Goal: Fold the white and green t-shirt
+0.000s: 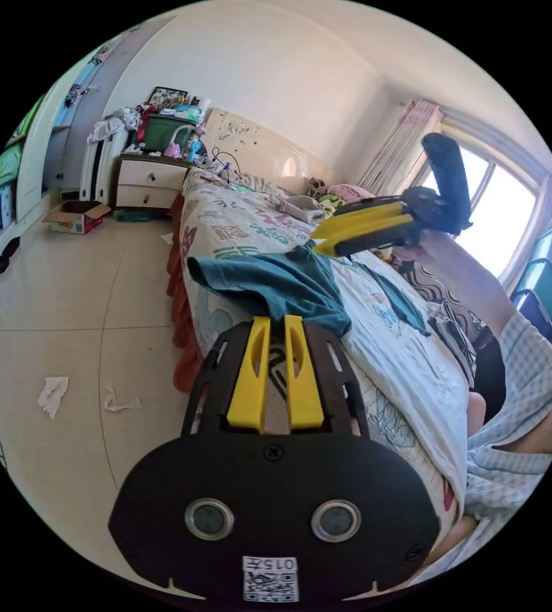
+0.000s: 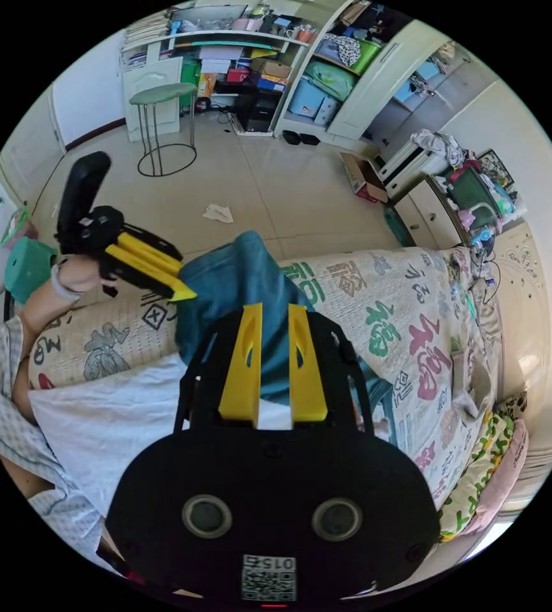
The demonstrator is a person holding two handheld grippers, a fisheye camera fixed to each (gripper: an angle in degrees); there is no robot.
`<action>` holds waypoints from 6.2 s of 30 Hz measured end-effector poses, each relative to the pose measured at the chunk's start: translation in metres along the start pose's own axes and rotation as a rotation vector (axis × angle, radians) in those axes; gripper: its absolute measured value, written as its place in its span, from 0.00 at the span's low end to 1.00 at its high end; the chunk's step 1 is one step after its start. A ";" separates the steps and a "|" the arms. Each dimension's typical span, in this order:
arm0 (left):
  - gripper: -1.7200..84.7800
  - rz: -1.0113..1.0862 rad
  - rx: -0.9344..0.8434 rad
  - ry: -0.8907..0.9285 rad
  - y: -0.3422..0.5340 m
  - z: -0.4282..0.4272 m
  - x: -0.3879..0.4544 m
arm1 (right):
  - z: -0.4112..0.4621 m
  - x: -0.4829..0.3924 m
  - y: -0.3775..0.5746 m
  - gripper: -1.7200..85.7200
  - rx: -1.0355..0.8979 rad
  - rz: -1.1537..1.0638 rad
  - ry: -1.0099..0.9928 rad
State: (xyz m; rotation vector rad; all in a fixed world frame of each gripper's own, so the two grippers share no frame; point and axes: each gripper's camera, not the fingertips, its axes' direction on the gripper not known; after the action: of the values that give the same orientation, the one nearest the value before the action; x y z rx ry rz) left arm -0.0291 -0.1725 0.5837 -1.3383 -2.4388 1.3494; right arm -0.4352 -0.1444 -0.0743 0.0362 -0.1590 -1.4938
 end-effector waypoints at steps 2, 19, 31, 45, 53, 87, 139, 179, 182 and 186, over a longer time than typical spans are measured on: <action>0.06 0.066 0.016 0.001 0.019 -0.025 0.009 | 0.018 0.004 -0.030 0.12 -0.004 0.006 -0.083; 0.09 -0.020 0.083 0.140 0.058 -0.050 -0.028 | 0.116 -0.055 -0.146 0.05 -0.430 -0.184 -0.038; 0.03 0.130 0.195 0.088 0.038 -0.090 0.017 | -0.022 0.017 -0.045 0.01 0.129 0.137 0.022; 0.12 0.546 -0.072 0.160 0.019 -0.027 0.161 | -0.047 0.083 0.275 0.10 0.207 0.584 -0.186; 0.12 0.645 -0.165 0.096 0.037 0.008 0.193 | 0.002 0.051 0.244 0.14 -0.008 0.298 -0.306; 0.02 0.812 -0.173 -0.211 0.088 0.070 0.309 | -0.023 0.105 0.324 0.03 -0.046 0.457 -0.402; 0.02 0.687 -0.243 0.035 -0.014 0.075 0.219 | -0.131 0.139 0.515 0.09 0.161 0.643 -0.191; 0.02 0.532 -0.076 0.167 -0.031 -0.045 0.308 | -0.340 -0.036 0.784 0.01 0.421 0.613 -0.108; 0.02 0.626 -0.134 0.189 0.047 -0.078 0.350 | -0.338 -0.108 0.815 0.01 0.362 0.545 -0.153; 0.02 0.689 -0.266 0.176 0.126 -0.087 0.386 | -0.318 -0.172 0.844 0.01 0.264 0.503 -0.224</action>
State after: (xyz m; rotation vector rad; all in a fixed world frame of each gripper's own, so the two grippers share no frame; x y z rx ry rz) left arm -0.1506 0.1879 0.4176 -2.3977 -2.1722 0.9281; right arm 0.4287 0.0692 -0.3006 0.0372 -0.5082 -0.9641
